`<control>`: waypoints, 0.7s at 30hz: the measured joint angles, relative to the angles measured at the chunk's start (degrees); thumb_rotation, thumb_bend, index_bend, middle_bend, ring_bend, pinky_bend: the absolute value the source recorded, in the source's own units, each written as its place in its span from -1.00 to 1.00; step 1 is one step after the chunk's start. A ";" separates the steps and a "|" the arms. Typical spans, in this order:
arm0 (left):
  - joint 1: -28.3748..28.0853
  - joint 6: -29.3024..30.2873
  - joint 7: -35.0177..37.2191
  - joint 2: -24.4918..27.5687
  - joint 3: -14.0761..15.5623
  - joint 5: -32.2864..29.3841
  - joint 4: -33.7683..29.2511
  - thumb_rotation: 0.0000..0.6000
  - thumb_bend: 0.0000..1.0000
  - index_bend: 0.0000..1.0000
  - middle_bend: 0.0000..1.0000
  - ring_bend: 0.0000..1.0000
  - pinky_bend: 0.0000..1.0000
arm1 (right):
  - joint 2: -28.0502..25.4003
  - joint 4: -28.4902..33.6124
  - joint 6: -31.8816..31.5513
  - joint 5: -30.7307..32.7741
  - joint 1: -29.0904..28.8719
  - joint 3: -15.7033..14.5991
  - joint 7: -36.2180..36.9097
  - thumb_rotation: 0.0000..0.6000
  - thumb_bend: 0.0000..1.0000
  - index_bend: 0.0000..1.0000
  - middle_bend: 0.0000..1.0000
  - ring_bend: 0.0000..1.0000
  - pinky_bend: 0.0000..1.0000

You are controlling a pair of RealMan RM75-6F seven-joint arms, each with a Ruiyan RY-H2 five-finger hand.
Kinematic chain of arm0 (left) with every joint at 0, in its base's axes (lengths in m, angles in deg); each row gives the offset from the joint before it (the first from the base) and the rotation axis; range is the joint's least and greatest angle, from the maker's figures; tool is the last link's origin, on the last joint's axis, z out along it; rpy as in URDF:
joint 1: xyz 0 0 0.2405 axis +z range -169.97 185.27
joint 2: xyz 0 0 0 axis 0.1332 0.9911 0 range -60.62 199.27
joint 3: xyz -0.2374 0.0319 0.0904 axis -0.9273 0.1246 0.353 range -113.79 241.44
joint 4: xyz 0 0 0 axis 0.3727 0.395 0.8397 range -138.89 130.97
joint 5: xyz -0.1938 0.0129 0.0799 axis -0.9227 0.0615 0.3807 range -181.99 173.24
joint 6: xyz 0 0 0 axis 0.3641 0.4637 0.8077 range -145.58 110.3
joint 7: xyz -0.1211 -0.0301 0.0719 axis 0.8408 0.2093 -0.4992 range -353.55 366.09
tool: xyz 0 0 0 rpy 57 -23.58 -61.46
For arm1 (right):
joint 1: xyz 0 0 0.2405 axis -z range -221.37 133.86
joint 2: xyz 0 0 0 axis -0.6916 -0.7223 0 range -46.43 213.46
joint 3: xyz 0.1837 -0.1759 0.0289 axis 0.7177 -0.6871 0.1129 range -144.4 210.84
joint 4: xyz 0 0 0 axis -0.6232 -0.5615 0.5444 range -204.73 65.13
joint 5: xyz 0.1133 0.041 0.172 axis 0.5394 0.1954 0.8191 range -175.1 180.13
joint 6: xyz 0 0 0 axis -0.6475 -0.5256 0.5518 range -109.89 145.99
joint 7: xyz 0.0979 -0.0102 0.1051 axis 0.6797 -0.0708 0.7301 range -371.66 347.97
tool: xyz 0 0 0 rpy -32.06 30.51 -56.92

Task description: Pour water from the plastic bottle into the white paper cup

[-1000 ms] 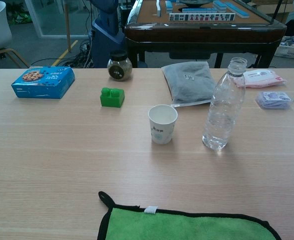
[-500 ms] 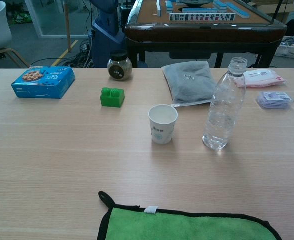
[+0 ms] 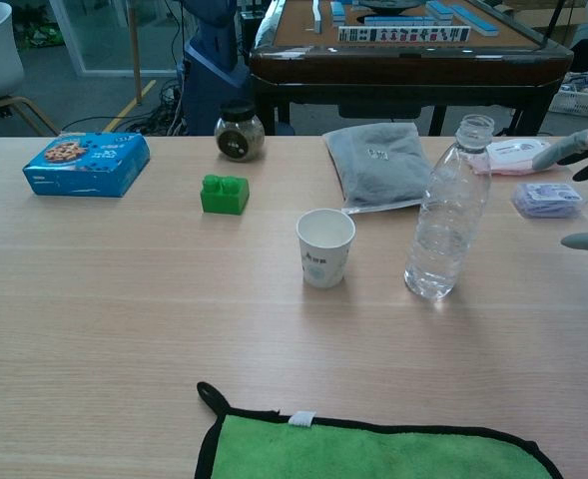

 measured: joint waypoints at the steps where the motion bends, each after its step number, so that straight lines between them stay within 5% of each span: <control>1: 0.02 0.08 0.02 0.01 0.00 0.09 -0.02 1.00 -0.60 -0.07 -0.17 -0.31 0.05 | 0.60 -0.39 0.19 -0.06 -0.39 0.05 0.16 1.00 -1.00 -0.43 -0.65 -0.75 -0.57; 21: 0.07 0.23 0.29 0.46 0.25 0.82 -1.04 1.00 -0.60 -0.07 -0.17 -0.31 0.05 | 10.00 -8.26 4.30 2.09 -5.66 1.09 3.12 1.00 -1.00 -0.43 -0.65 -0.75 -0.57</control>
